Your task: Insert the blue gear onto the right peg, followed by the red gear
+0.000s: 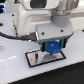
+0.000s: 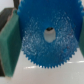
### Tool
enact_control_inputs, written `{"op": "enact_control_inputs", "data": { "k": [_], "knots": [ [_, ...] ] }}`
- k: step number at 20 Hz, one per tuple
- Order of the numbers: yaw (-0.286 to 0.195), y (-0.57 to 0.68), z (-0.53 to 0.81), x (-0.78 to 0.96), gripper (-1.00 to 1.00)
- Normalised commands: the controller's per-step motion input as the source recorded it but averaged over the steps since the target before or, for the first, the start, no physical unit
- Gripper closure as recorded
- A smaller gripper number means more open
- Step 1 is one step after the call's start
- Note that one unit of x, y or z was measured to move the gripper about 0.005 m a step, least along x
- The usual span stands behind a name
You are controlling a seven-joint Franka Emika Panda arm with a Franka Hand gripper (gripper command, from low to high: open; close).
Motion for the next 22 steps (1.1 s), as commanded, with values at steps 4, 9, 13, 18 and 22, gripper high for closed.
{"op": "enact_control_inputs", "data": {
  "k": [4, 9, 13, 18, 22],
  "knots": [
    [0.0, 0.0, -0.13, 0.11, 1.0],
    [0.0, 0.01, 0.23, 0.16, 1.0],
    [0.0, 0.07, -0.07, 0.25, 1.0],
    [0.0, 0.01, -0.05, 0.28, 1.0],
    [0.0, 0.04, -0.11, 0.19, 1.0]
  ]
}}
